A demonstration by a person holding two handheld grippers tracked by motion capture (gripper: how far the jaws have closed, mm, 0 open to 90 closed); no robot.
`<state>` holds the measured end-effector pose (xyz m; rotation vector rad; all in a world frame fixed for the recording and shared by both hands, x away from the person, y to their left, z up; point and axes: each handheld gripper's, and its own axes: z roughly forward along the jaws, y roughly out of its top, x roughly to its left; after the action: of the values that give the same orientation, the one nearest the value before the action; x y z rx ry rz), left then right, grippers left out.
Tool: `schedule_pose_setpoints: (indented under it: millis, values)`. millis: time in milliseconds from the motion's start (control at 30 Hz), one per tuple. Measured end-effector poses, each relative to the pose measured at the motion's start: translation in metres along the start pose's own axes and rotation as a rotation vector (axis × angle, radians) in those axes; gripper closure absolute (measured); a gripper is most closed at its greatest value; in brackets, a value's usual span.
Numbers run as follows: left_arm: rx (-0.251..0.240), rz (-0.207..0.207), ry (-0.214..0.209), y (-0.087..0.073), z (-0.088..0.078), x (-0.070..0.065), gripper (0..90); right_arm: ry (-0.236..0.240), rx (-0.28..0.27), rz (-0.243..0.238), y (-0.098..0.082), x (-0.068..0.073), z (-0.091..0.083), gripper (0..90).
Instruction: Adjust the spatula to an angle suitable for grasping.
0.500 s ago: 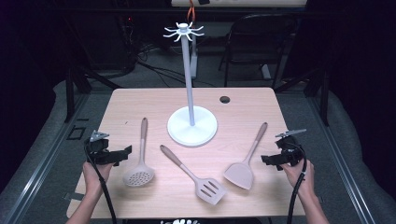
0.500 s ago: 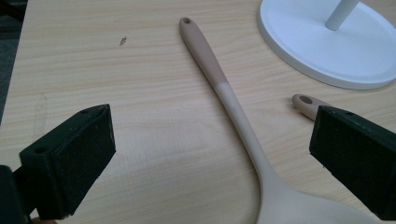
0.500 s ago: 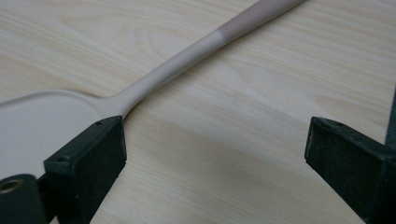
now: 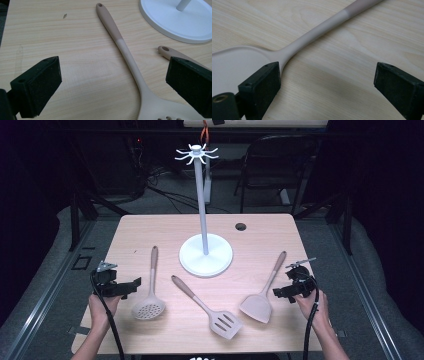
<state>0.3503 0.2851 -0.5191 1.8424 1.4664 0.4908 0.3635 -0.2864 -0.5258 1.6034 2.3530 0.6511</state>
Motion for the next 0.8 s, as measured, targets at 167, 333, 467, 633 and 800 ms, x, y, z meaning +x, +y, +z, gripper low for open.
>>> schedule_pose_setpoints:
  millis: [167, 333, 467, 633, 800]
  values:
    - [0.021, 0.015, 0.004, -0.002, 0.002, -0.002, 0.1, 0.007, 0.028, -0.034, 0.007, 0.009, 0.009, 4.6]
    - [0.017, 0.024, 0.001, -0.003, -0.001, -0.002, 0.1, 0.028, 0.015, 0.007, 0.011, 0.016, 0.011, 11.1]
    - [0.015, 0.033, 0.003, -0.002, 0.001, -0.004, 0.2, -0.001, 0.028, 0.014, 0.016, 0.023, 0.021, 15.4]
    - [0.008, 0.057, 0.011, -0.001, 0.0, -0.008, 0.2, -0.019, 0.025, 0.036, 0.023, 0.032, 0.029, 26.0]
    - [0.006, 0.07, 0.015, 0.0, -0.001, -0.009, 0.4, -0.027, 0.044, 0.046, 0.028, 0.03, 0.032, 32.5]
